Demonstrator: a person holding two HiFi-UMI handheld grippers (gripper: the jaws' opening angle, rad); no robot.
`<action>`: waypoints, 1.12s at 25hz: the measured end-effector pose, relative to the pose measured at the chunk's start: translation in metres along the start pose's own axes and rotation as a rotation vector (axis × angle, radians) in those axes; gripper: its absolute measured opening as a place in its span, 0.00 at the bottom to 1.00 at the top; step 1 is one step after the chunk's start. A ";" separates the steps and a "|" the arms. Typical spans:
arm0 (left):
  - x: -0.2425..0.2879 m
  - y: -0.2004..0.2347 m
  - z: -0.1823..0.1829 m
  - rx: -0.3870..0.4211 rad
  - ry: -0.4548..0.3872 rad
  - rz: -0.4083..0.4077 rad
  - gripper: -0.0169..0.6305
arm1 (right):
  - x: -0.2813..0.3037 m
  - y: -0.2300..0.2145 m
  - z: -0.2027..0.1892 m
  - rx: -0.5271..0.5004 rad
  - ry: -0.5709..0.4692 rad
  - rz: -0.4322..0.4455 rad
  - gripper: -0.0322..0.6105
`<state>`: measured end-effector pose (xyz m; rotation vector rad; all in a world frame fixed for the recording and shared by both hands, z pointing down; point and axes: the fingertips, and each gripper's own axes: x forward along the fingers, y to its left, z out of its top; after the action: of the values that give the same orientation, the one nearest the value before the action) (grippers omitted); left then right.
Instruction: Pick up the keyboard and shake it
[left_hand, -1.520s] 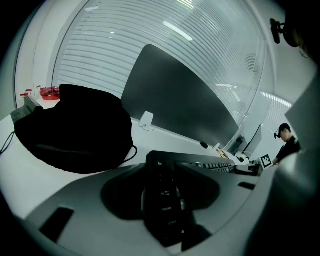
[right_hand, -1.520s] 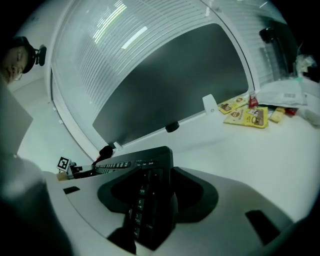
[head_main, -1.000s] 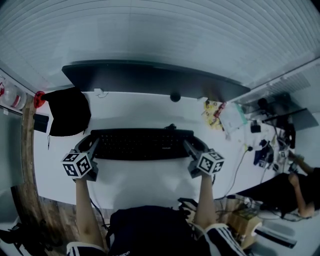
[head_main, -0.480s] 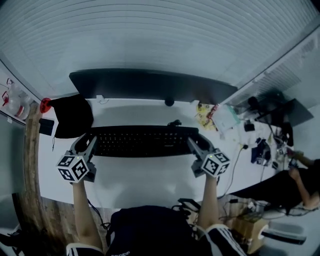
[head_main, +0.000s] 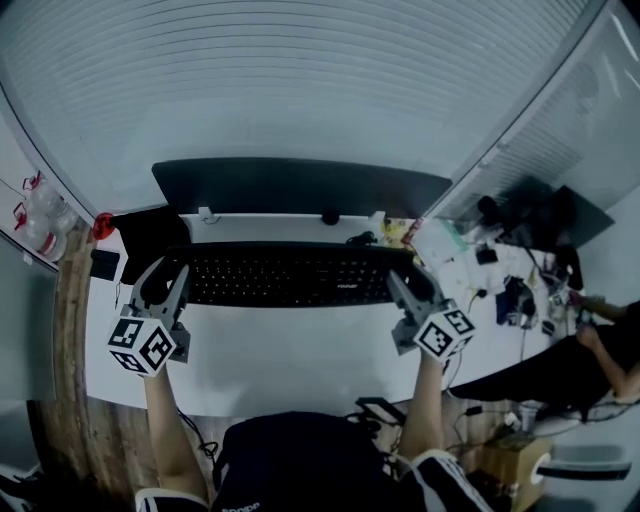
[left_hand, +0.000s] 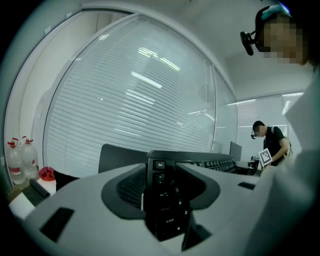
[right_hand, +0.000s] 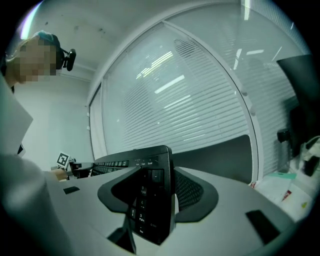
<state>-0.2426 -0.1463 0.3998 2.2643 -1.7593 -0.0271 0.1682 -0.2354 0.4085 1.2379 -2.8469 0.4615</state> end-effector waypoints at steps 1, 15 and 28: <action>-0.005 -0.004 0.010 0.016 -0.023 -0.001 0.29 | -0.005 0.004 0.008 -0.011 -0.016 0.002 0.35; -0.082 -0.056 0.104 0.093 -0.231 -0.019 0.29 | -0.065 0.070 0.109 -0.166 -0.180 0.067 0.35; -0.149 -0.084 0.107 0.124 -0.263 -0.011 0.29 | -0.125 0.111 0.107 -0.169 -0.234 0.073 0.35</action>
<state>-0.2215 -0.0069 0.2549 2.4530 -1.9255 -0.2339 0.1871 -0.1032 0.2621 1.2357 -3.0530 0.0771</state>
